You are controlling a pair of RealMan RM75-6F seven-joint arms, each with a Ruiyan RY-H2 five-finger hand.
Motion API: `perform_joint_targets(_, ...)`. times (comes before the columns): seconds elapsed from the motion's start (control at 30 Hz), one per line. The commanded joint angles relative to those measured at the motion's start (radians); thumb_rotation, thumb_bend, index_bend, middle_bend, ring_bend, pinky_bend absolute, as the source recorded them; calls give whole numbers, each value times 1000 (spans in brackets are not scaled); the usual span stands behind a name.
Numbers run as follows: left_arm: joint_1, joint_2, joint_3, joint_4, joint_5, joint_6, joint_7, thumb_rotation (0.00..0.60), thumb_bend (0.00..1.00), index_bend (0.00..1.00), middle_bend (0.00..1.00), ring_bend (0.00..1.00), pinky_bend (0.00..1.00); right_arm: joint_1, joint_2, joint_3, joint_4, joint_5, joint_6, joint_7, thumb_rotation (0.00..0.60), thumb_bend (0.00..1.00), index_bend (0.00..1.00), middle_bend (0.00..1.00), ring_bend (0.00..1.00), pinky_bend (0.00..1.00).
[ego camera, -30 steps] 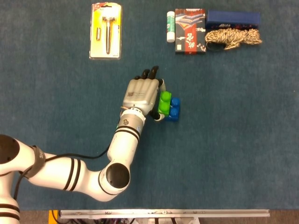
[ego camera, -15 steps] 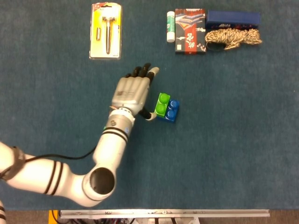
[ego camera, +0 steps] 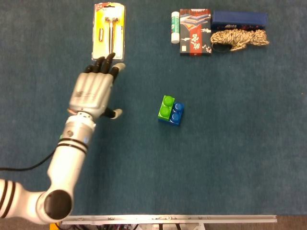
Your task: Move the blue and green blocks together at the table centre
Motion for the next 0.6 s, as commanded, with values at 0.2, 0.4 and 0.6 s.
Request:
perform_joint_targets(0.2, 195, 132, 267, 95, 459, 68, -143, 600, 133, 156, 19, 0, 151, 6, -5, 1, -8, 9, -14, -25, 600, 39, 276, 149, 0, 26)
perform_joint_targets(0.4, 290, 241, 378, 194, 695, 45, -328, 600, 133, 158, 19, 0, 151, 14, -14, -3, -17, 10, -34, -65, 600, 39, 276, 149, 0, 26)
perform_joint_targets(0.6, 406, 238, 412, 327, 845, 128, -419, 600, 134, 207, 28, 0, 151, 20, -28, -9, -26, 6, -48, -112, 600, 39, 276, 149, 0, 26)
